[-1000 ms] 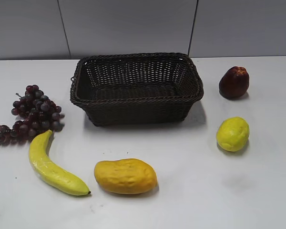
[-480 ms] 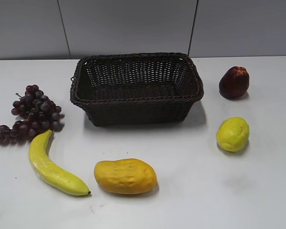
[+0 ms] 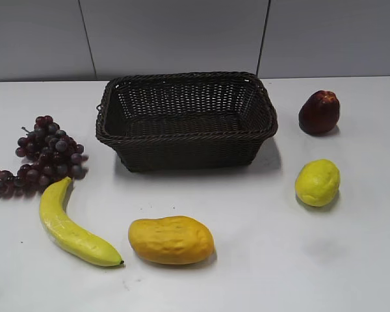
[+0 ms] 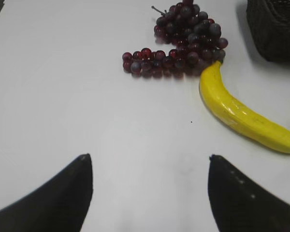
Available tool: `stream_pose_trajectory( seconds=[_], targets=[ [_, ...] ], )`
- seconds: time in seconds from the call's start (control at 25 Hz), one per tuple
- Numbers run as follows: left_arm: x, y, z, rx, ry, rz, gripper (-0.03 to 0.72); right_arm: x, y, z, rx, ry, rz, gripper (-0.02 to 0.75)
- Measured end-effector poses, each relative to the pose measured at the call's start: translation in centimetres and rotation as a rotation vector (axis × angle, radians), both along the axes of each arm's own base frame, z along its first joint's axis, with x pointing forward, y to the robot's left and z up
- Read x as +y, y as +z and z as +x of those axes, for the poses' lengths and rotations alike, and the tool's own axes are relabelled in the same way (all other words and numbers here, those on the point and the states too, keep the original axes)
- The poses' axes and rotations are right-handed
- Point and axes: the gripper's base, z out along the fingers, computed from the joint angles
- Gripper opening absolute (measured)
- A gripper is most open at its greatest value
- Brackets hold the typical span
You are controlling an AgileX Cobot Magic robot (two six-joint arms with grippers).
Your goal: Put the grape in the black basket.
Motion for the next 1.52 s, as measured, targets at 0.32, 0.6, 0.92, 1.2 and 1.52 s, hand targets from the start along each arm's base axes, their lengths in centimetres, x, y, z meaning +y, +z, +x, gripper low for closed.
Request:
stream_pose_trajectory(
  seconds=[0.32,0.6,0.92,1.2,1.52],
  targets=[
    [-0.1,-0.5,2.0,0.137,0.0,0.006,0.572,0.0,0.0,0.0,0.0,0.0,0.0,0.588],
    [-0.1,-1.0,3.5,0.24,-0.001,0.011,0.572,0.0,0.0,0.0,0.0,0.0,0.0,0.588],
    [-0.2,-0.5,5.2,0.299,-0.028,0.038,0.567,0.0,0.0,0.0,0.0,0.0,0.0,0.588],
    [-0.3,1.2,8.0,0.329,-0.047,0.055,0.567,0.0,0.0,0.0,0.0,0.0,0.0,0.588],
    [-0.5,3.4,13.2,0.358,-0.088,0.09,0.56,0.0,0.0,0.0,0.0,0.0,0.0,0.588]
  ],
)
